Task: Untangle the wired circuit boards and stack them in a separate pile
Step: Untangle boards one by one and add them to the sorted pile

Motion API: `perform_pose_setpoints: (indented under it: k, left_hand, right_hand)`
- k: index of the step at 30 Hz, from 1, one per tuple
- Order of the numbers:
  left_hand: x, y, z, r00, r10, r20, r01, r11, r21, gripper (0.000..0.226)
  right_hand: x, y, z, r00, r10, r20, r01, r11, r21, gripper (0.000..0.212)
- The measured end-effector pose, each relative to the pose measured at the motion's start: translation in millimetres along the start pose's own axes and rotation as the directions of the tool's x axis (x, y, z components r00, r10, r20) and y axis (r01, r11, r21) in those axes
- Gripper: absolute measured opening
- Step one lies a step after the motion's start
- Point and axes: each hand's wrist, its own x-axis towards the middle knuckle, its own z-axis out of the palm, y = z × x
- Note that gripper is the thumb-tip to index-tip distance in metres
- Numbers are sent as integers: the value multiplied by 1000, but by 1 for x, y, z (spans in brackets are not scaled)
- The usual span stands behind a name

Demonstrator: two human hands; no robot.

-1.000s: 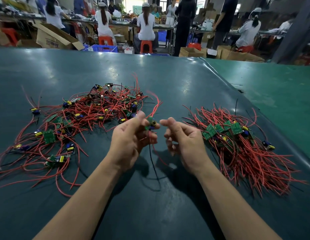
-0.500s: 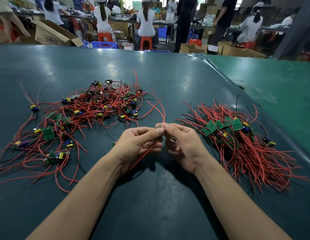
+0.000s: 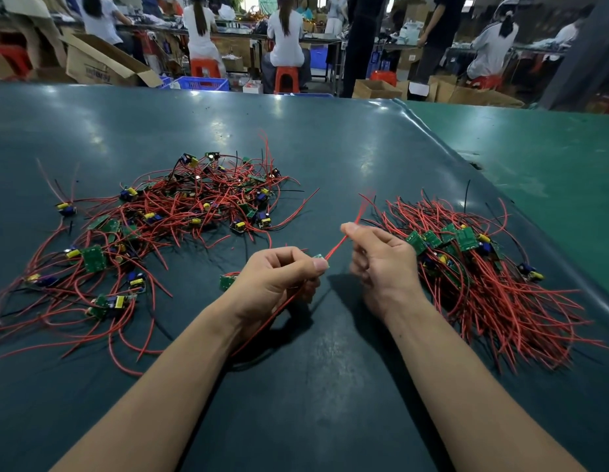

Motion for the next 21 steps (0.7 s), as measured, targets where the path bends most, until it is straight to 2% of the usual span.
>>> perform_pose_setpoints:
  k: [4,7,9,12,14,16,18,19,21]
  left_hand:
    - [-4,2,-1,996,-7,87,2,999,49,18]
    - [-6,1,-2,988,-36,149,27,998,57,25]
    - [-6,0,-3,983,-46,175,39,998,42,20]
    - [-6,-1,-5,978,-44,203,41,999,20,20]
    - [-5,-2,-4,988,17,154,-16,1000,-8,17]
    - [-1,-4,-5,994,112,14,-112,993,-48,17]
    - [3,-5,-7,977,190,-93,-194,980,-36,23]
    - [4,-5,-7,973,205,-110,-206,979,1,23]
    - [3,-6,-6,977,192,-87,-184,979,91,20]
  right_hand:
    - [5,-4,-4,995,-69,-78,75,995,71,18]
    - [7,-7,-7,990,-89,-109,104,985,135,18]
    - [9,-8,-9,985,-110,-130,130,978,162,15]
    - [7,-7,-9,974,-184,-131,201,971,130,15]
    - [7,-6,-7,970,-217,-113,226,970,84,12]
    - [4,-5,-6,990,-127,-61,129,991,31,14]
    - [-2,-1,-3,996,38,85,-29,994,-105,29]
    - [-7,1,-1,980,109,168,-78,981,-178,34]
    - [-13,6,1,942,177,284,-103,961,-257,30]
